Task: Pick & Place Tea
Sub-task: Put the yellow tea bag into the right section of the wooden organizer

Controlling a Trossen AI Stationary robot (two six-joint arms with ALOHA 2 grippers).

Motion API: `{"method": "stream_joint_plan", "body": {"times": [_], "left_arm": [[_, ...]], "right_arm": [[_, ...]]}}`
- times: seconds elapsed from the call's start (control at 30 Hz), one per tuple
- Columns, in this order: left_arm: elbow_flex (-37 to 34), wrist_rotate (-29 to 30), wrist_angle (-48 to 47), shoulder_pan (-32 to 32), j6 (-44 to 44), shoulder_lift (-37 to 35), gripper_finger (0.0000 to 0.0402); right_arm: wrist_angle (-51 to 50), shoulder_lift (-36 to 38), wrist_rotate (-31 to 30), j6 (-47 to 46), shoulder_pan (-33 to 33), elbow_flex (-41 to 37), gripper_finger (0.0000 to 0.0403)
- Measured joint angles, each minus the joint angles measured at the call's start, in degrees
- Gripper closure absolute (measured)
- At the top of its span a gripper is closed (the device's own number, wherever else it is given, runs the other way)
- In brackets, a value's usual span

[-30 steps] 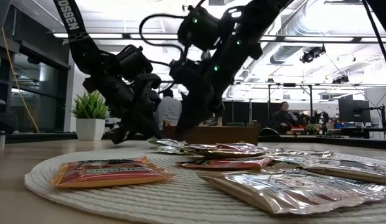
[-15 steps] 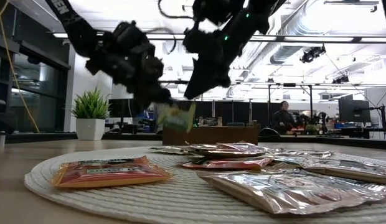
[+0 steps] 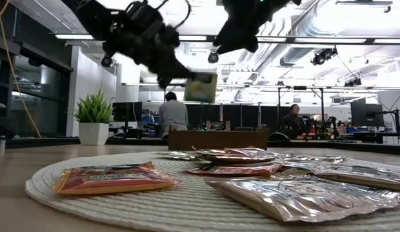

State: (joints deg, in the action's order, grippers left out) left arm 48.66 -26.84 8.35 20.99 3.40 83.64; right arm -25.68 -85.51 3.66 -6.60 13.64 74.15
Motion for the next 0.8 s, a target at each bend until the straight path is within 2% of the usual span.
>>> {"method": "stream_joint_plan", "body": {"times": [0.1,0.33,0.5,0.8], "left_arm": [[3.5,-0.51,-0.22,0.0,-4.76,0.0,0.0401],[9.23,2.31,-7.32,0.0,-13.23,0.0,0.0401],[10.17,4.87,-7.68,0.0,-14.73,0.0,0.0401],[11.41,5.01,-7.66,0.0,-15.19,0.0,0.0401]], "right_arm": [[-1.87,0.93,3.49,1.42,1.11,0.0,0.0221],[-2.02,1.15,3.62,2.8,0.86,0.0,0.0213],[-3.36,1.13,3.63,3.38,0.84,0.0,0.0213],[-6.55,1.13,0.11,4.72,0.84,0.0,0.0213]]}}
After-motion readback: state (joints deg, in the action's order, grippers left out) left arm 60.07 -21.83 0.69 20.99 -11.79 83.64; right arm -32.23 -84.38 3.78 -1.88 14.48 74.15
